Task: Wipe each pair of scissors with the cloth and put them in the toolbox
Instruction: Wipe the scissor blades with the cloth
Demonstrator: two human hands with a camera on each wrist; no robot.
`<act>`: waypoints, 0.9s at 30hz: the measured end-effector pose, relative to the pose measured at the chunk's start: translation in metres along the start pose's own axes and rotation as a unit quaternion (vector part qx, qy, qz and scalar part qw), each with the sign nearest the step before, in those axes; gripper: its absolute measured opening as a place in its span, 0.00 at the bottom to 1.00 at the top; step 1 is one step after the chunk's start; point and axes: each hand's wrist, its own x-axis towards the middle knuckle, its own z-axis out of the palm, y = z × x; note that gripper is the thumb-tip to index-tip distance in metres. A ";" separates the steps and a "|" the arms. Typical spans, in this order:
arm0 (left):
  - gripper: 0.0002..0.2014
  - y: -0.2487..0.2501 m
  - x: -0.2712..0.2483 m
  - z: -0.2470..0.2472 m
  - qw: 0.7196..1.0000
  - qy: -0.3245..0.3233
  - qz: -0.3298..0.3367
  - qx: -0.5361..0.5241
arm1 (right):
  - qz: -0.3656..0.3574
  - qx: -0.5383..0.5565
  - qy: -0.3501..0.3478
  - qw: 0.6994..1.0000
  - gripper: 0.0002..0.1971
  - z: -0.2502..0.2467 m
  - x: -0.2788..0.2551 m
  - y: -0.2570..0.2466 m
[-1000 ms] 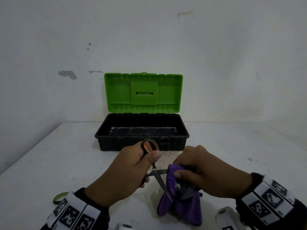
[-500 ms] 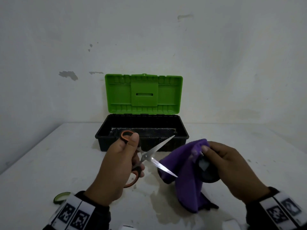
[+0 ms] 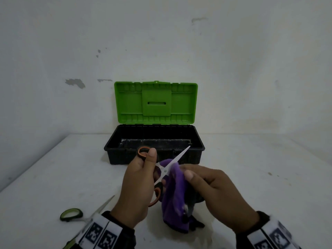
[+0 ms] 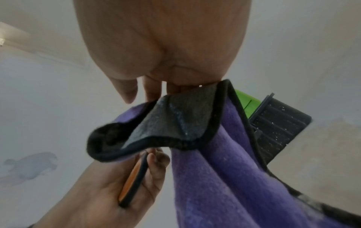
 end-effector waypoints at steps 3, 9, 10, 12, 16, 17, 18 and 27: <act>0.21 -0.003 -0.002 0.001 1.000 -0.011 0.013 0.011 | 0.012 -0.016 0.034 0.999 0.06 0.003 0.002 0.004; 0.21 -0.006 -0.007 0.008 0.999 -0.027 0.039 0.020 | 0.045 -0.006 0.082 0.996 0.08 0.014 0.013 0.004; 0.20 -0.006 -0.008 0.010 0.999 -0.022 0.041 0.021 | 0.039 -0.004 0.086 0.996 0.08 0.016 0.014 0.003; 0.18 -0.008 -0.008 0.011 0.999 -0.012 0.045 0.027 | 0.033 0.013 0.097 0.995 0.08 0.019 0.016 0.001; 0.17 -0.008 -0.008 0.010 0.999 -0.008 0.045 0.022 | 0.030 0.065 0.073 0.995 0.11 0.019 0.018 -0.005; 0.17 -0.006 -0.008 0.010 0.999 -0.007 0.045 0.013 | 0.029 0.066 0.068 0.995 0.12 0.018 0.018 -0.005; 0.18 -0.005 -0.008 0.010 0.999 -0.005 0.044 0.001 | 0.028 0.060 0.068 0.995 0.13 0.017 0.019 -0.004; 0.18 -0.006 -0.007 0.012 0.998 0.003 0.038 -0.043 | 0.047 0.013 0.083 0.995 0.11 0.010 0.017 -0.007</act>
